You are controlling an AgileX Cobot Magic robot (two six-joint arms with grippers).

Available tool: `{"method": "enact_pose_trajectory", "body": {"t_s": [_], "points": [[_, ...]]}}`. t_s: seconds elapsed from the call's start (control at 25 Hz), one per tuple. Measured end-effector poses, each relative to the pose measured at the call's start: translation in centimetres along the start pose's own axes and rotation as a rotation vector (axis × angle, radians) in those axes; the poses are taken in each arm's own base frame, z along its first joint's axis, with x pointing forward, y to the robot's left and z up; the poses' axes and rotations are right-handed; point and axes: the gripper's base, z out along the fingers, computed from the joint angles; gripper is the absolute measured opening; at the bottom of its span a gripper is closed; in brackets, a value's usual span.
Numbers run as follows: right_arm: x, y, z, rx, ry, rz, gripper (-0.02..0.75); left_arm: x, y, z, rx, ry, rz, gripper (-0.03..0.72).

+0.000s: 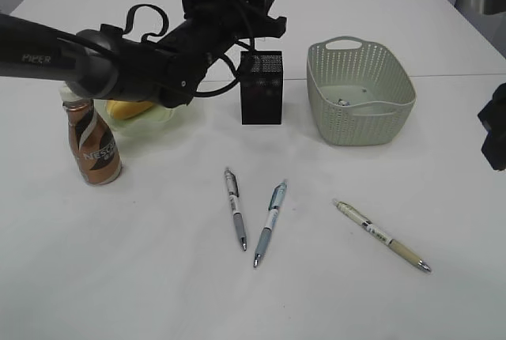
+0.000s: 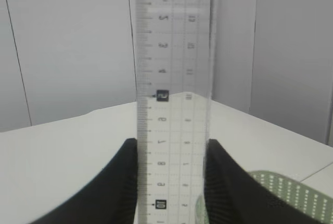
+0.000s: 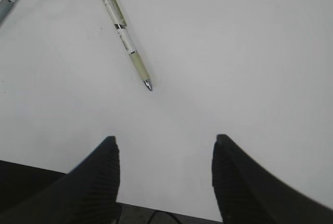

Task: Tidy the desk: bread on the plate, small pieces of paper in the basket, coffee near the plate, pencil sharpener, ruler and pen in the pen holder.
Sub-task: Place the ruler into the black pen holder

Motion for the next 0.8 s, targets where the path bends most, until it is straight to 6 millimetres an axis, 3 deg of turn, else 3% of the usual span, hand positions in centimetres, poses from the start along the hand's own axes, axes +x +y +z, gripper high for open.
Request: {"method": "enact_pose_trajectory", "body": {"t_s": [0.2, 0.36, 0.8], "points": [[0.0, 0.0, 0.1, 0.0, 0.002, 0.0, 0.447, 0.9, 1.3, 0.9, -0.03, 0.027, -0.02, 0.263], [0.0, 0.0, 0.1, 0.0, 0.002, 0.0, 0.447, 1.2, 1.2, 1.9, -0.025, 0.058, -0.024, 0.263], [0.0, 0.0, 0.1, 0.002, 0.002, -0.001, 0.447, 2.3, 0.7, 1.9, -0.017, 0.118, -0.027, 0.264]]}}
